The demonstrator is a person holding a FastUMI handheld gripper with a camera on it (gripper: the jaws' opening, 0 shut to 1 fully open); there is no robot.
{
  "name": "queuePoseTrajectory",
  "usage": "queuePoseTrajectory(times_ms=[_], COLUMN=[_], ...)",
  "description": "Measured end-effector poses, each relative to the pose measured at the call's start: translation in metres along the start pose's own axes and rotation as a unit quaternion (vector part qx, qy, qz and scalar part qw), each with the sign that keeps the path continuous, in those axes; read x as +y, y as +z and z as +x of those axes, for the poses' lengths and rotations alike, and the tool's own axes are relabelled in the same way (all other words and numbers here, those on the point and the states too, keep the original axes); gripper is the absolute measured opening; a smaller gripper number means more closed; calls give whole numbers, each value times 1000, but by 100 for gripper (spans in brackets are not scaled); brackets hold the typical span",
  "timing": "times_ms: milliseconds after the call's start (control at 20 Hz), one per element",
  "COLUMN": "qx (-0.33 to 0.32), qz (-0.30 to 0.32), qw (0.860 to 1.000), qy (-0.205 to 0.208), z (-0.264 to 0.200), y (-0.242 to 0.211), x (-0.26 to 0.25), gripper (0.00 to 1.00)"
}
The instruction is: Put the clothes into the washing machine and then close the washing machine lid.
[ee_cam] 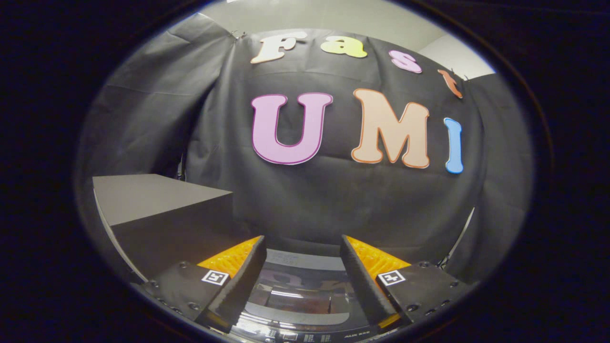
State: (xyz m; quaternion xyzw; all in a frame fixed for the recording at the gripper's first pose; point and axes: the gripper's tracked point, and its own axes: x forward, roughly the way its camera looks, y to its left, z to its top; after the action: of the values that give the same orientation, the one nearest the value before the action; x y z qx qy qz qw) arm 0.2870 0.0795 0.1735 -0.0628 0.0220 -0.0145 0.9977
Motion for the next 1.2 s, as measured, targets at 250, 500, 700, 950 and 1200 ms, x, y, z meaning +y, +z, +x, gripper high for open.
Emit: queuePoseTrajectory(times_ms=[250,500,700,950,1200], qx=[-1,9,12,-17,-31], qz=[5,22,47,54,79], qw=[1000,1000,999,998,996], qy=[-8,-14,-21,-15,-1], z=[-45,-98,-145,-198,-247], y=[-34,-82,-116,-134,-154], x=[-21,-43,-61,-72,-70], gripper=[97,97,98,98,97])
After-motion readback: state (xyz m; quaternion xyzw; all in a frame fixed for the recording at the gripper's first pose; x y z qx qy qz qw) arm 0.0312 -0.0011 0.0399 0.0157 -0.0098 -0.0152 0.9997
